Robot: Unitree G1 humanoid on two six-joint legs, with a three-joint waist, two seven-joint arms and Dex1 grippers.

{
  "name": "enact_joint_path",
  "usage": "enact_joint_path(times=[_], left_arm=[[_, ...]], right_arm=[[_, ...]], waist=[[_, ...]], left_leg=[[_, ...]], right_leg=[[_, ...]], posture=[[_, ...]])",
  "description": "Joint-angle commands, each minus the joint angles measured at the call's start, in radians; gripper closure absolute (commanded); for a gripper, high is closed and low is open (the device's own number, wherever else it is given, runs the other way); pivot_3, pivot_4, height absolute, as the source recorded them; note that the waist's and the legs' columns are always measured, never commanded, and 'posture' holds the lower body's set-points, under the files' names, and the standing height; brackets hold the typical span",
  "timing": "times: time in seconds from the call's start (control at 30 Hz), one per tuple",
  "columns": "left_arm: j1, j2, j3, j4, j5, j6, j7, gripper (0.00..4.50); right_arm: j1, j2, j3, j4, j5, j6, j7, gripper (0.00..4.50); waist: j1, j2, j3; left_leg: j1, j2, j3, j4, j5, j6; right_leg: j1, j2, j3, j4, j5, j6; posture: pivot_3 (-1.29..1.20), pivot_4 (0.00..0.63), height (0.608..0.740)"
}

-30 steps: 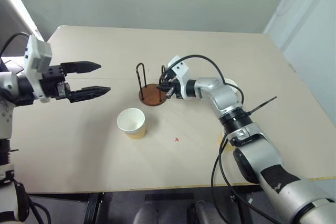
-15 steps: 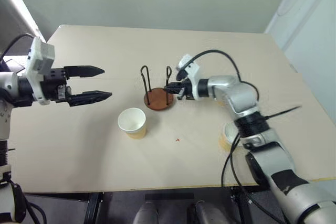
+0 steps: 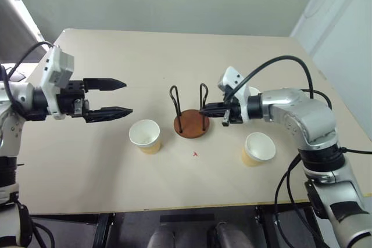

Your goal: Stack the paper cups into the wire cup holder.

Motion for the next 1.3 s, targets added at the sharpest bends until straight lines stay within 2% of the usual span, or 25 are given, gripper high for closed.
enact_joint_path(times=[0.03,0.27,0.63,0.77,1.0,1.13,1.3], left_arm=[[-0.029,0.003,0.007,-0.015,-0.011,-0.004,-0.008,0.0],[-0.045,-0.008,-0.01,-0.001,0.0,-0.012,-0.014,0.0],[-0.07,-0.016,-0.029,0.021,0.007,-0.024,-0.027,0.0],[-0.075,-0.018,-0.03,0.027,0.01,-0.024,-0.029,0.0],[-0.077,-0.023,-0.026,0.033,0.014,-0.028,-0.029,0.0],[-0.082,-0.033,-0.026,0.037,0.016,-0.033,-0.021,0.0],[-0.098,-0.043,-0.032,0.043,0.024,-0.03,-0.011,0.0]], right_arm=[[0.016,-0.044,-0.039,-0.088,0.041,0.018,-0.008,4.48],[0.077,-0.115,-0.036,-0.14,0.071,0.03,-0.023,4.48],[0.16,-0.155,0.003,-0.194,0.081,0.008,-0.053,4.48],[0.179,-0.172,0.018,-0.201,0.084,-0.007,-0.043,3.48],[0.182,-0.174,0.002,-0.202,0.11,0.008,-0.042,0.98],[0.167,-0.182,-0.026,-0.201,0.147,0.032,-0.032,0.98],[0.123,-0.254,-0.061,-0.2,0.204,0.033,0.037,0.98]], waist=[[0.0,0.0,0.0],[0.0,0.0,0.0],[0.0,-0.001,-0.001],[0.0,-0.001,-0.001],[0.0,-0.001,-0.001],[0.0,-0.001,-0.001],[0.001,-0.001,-0.001]], left_leg=[[0.0,0.0,0.0,0.0,0.0,0.0],[0.0,0.0,0.0,0.0,0.0,0.0],[0.0,0.0,0.0,0.001,0.0,0.0],[0.0,0.0,0.0,0.001,0.0,0.0],[0.0,0.0,0.0,0.002,0.0,0.0],[0.0,0.0,0.0,0.002,0.0,0.001],[0.0,0.0,0.0,0.002,0.0,0.0]], right_leg=[[0.0,0.0,0.0,0.0,0.0,0.0],[0.0,0.0,0.0,0.0,0.0,0.0],[0.0,0.0,0.001,0.0,0.0,0.001],[0.0,0.0,0.001,0.0,0.001,0.001],[0.0,0.0,0.001,0.001,0.001,0.002],[0.0,0.0,0.001,0.001,0.001,0.002],[0.001,0.0,0.001,0.001,0.001,0.002]], posture=[[0.0,0.15,0.74],[0.0,0.15,0.74],[0.0,0.15,0.74],[0.0,0.15,0.74],[0.0,0.15,0.74],[0.0,0.15,0.74],[0.0,0.15,0.74]])
